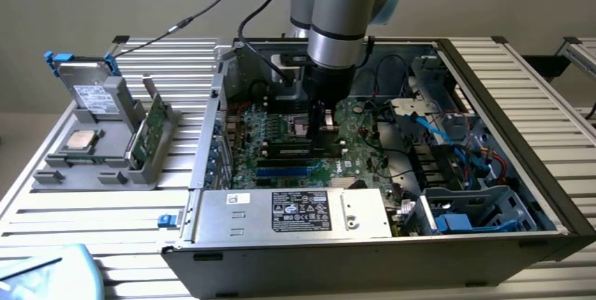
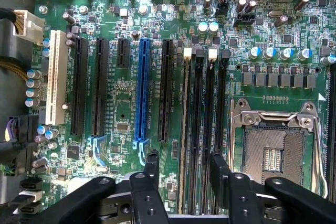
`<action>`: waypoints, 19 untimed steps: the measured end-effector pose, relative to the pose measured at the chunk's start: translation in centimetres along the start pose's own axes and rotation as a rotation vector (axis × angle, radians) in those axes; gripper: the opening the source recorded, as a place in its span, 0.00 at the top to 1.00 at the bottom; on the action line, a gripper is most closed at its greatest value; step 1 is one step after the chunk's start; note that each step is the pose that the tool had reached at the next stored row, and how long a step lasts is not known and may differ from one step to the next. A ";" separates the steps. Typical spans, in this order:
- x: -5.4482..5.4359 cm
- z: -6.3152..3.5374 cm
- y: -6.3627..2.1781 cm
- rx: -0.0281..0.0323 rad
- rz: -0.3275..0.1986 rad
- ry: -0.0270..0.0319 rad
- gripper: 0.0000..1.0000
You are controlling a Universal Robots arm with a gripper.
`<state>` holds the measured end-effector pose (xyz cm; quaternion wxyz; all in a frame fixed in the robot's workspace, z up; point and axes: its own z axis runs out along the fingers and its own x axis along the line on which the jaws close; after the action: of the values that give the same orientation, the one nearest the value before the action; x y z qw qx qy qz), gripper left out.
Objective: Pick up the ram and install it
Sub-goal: 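Insert the ram into the slot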
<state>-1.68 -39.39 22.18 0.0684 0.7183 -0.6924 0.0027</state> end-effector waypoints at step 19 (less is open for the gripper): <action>0.3 -3.45 0.84 0.0025 0.000 0.0004 0.48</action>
<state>-2.19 -39.39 25.70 0.0676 0.7182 -0.6925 0.0037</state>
